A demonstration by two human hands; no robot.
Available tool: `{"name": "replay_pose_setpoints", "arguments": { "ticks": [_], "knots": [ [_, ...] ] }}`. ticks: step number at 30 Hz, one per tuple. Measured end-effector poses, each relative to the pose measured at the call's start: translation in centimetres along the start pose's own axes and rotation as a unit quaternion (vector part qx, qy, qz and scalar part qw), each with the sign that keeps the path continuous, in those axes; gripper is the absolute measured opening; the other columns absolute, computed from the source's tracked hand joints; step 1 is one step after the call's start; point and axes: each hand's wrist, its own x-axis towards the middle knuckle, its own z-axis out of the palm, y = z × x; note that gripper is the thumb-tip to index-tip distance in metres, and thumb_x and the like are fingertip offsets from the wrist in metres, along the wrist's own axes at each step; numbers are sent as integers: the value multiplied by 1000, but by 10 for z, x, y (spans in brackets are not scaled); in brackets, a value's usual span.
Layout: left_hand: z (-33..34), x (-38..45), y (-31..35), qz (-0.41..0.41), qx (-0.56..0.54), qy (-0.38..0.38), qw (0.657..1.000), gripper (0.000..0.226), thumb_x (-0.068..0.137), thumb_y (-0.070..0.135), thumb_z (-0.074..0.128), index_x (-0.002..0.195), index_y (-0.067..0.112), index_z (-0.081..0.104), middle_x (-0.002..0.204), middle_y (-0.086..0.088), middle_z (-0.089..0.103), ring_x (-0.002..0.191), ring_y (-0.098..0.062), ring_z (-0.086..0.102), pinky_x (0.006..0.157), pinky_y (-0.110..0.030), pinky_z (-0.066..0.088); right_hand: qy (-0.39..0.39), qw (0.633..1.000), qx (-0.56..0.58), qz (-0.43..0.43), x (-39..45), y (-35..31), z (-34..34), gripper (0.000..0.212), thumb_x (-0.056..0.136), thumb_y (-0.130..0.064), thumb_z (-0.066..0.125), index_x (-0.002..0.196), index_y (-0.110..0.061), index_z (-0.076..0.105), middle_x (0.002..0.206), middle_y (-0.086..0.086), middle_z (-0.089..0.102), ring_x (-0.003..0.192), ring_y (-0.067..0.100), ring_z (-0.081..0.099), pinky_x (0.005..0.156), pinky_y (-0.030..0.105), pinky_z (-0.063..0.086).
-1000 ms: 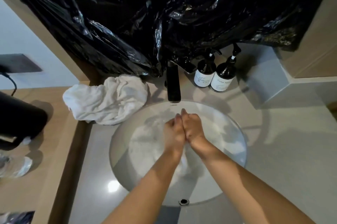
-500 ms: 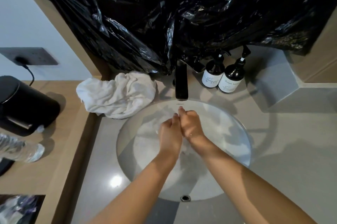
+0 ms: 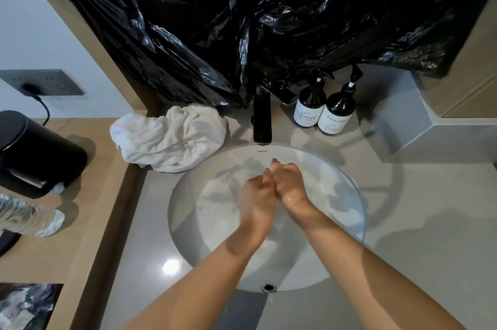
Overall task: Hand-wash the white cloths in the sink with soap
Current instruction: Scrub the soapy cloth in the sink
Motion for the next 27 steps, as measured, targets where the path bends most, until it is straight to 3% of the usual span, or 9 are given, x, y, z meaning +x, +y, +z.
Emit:
{"name": "replay_pose_setpoints", "arguments": {
  "ticks": [2,5,9,13,16,20,22,24,27],
  "knots": [
    [-2,6,-2,-25,-14,14,999,48,102,27,42,66,4,63,68,-11,67,68,-25,63,68,-36,50,-13,1000,21,-5,-8,5,4,55,101,-31,43,50,-12,48,53,9,55,58,27,55,64,42,49],
    [-8,16,-5,-62,-37,49,996,43,101,27,44,64,13,62,68,-6,66,73,-25,65,75,-39,53,-39,999,19,-26,-21,14,11,60,102,-33,40,45,-13,49,40,0,53,42,19,55,46,26,41],
    [1,0,1,-1,-25,14,1000,44,102,26,43,71,6,67,71,-8,69,73,-24,67,68,-34,51,-22,994,103,33,3,3,2,55,99,-27,47,45,-15,46,43,-4,47,51,20,47,59,31,39],
    [-12,25,-5,-63,-57,80,993,42,100,28,47,62,15,60,66,-4,65,71,-23,64,71,-34,50,-76,996,35,-10,-12,12,20,63,99,-40,45,42,-15,55,43,-2,53,43,18,52,47,26,38],
    [5,2,-5,40,-12,13,999,44,97,32,43,57,19,55,59,0,60,60,-17,58,61,-31,45,-25,996,78,37,5,-1,-2,58,96,-24,49,39,-14,48,42,-3,49,50,21,46,59,35,38],
    [2,27,4,3,-2,56,998,48,99,32,43,55,15,53,65,-13,64,71,-29,63,70,-37,50,-61,991,120,-6,-19,3,-4,50,102,-27,43,57,-8,56,47,5,56,44,18,54,50,21,42],
    [5,18,3,44,28,41,998,48,99,34,40,56,15,52,57,0,59,60,-14,59,61,-30,46,-53,992,110,11,-15,4,-9,52,100,-24,45,50,-14,55,41,4,53,41,21,52,45,20,39],
    [15,4,0,82,32,-8,996,45,95,36,38,56,19,53,51,8,53,50,0,52,53,-24,42,-12,991,132,32,0,5,-16,50,98,-14,47,48,-17,46,39,-5,44,49,20,43,51,26,35],
    [13,26,-2,26,32,7,999,46,99,31,42,59,10,54,56,0,55,54,-9,52,59,-29,42,-33,993,115,7,-11,11,-12,47,102,-22,43,59,-5,52,48,6,51,49,20,49,49,24,40]
  ]
}}
